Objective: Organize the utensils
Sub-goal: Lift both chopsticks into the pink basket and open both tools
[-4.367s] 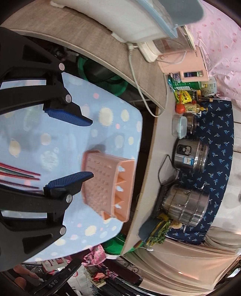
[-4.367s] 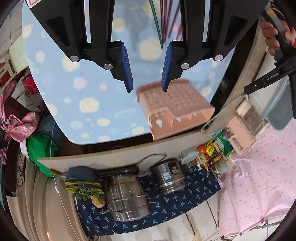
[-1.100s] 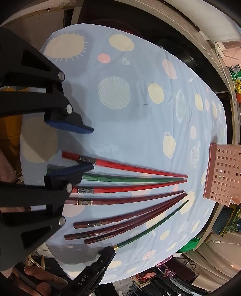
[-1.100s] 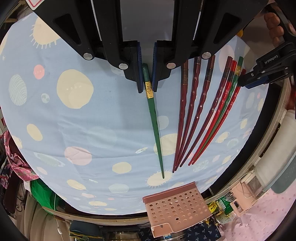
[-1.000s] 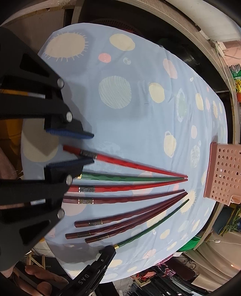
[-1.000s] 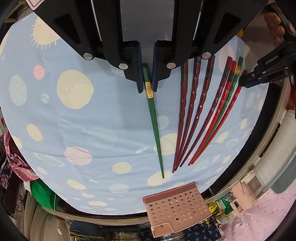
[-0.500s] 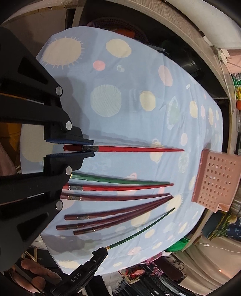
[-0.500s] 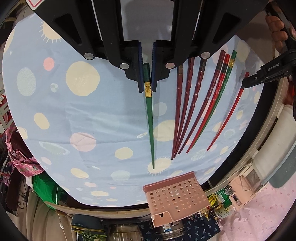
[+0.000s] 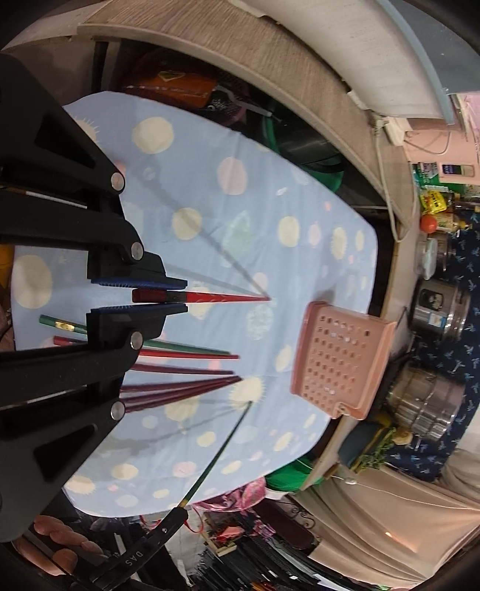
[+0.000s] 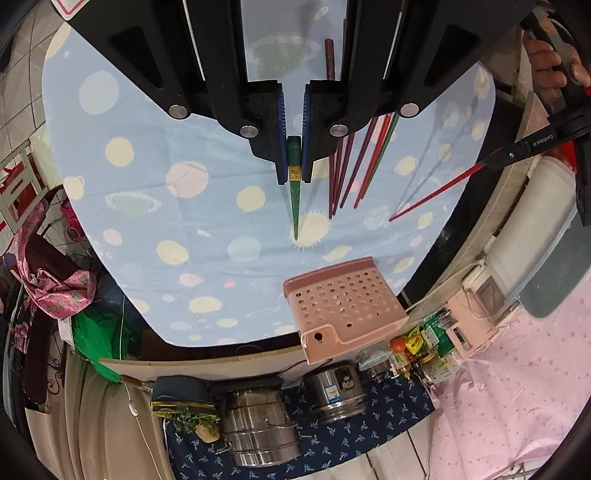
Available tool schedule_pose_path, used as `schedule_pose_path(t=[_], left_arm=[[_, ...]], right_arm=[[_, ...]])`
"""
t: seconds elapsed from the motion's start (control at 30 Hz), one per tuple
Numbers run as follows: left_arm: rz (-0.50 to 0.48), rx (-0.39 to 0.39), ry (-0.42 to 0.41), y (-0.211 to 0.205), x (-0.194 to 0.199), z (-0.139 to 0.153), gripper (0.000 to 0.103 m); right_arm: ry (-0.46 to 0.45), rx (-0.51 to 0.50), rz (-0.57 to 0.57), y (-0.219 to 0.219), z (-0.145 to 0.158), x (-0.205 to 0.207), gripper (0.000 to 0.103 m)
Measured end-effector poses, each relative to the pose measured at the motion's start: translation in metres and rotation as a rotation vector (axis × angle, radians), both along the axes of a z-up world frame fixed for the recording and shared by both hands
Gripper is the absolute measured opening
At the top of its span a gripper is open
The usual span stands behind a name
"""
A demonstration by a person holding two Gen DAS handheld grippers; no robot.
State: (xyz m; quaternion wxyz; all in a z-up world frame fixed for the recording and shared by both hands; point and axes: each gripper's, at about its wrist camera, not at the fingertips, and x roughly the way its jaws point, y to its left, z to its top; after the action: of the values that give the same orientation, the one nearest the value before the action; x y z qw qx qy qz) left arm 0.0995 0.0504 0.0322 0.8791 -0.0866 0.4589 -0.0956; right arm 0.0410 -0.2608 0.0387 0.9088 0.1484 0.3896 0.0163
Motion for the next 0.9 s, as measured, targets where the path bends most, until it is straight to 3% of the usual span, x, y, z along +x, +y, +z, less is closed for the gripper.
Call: schedule_pose_path(t=[0.4,0.9], left_arm=[[0.035,-0.038,-0.083,0.009,0.040,0.048,0.007],[0.028,-0.081,-0.272,-0.003,0.102,0.147,0.007]], right_arm=[[-0.145,-0.001,-0.044,-0.022,0.060,0.036,0.007],[-0.303,0.062,-0.063,-0.037,0.118,0.086,0.007]])
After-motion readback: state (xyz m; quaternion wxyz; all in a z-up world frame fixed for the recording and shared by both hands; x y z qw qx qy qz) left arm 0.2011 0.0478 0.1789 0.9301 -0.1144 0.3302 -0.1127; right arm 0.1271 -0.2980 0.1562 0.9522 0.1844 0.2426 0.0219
